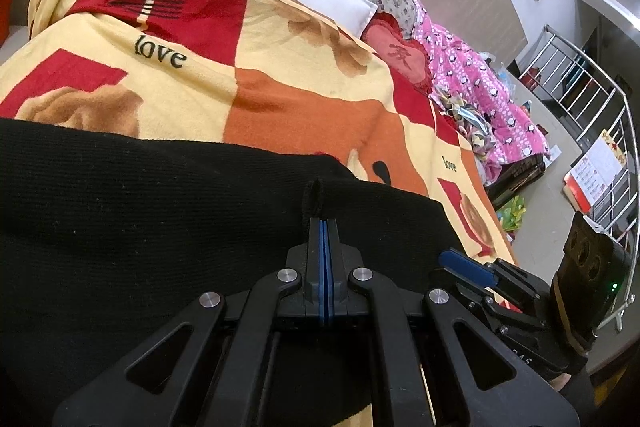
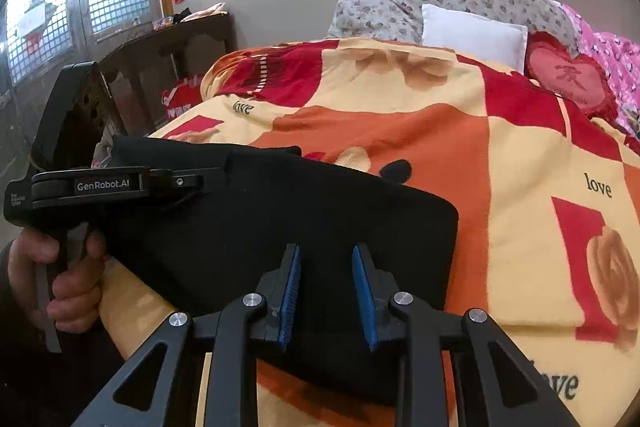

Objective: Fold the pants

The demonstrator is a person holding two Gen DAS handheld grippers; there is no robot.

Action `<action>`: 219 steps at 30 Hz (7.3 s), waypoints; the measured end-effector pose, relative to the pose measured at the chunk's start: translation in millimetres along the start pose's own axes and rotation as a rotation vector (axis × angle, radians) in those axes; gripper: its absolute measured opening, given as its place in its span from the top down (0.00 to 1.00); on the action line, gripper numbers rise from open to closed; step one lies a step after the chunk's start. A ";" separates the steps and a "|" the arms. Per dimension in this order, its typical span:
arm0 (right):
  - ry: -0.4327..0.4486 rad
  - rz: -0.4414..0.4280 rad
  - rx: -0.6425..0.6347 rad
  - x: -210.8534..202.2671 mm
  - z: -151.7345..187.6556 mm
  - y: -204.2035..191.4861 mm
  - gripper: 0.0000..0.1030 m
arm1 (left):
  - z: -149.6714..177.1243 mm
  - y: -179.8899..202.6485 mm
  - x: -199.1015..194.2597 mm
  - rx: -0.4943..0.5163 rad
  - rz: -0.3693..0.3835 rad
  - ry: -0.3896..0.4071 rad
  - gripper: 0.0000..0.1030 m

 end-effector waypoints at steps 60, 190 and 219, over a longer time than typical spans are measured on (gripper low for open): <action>0.100 0.073 -0.018 -1.4 -16.6 -0.8 0.72 | 81.1 -111.9 -152.4 -0.592 -0.159 0.289 0.56; 0.108 0.014 0.128 -66.1 -22.9 13.3 0.93 | -41.9 35.0 35.0 0.132 -0.468 -0.082 0.96; -0.044 0.084 0.019 -1.2 -22.5 -7.0 0.91 | -2.3 67.8 17.1 0.223 -0.447 -0.045 0.97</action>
Point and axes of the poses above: each gripper's, at about its wrist camera, not at the fingertips, and x roughly the way its jaws point, y to its right, z to its underside, the point moved 1 cm from there along x, roughly the way its jaws point, and after that the axes turned 9 degrees about -y, right-handed, at the moved point
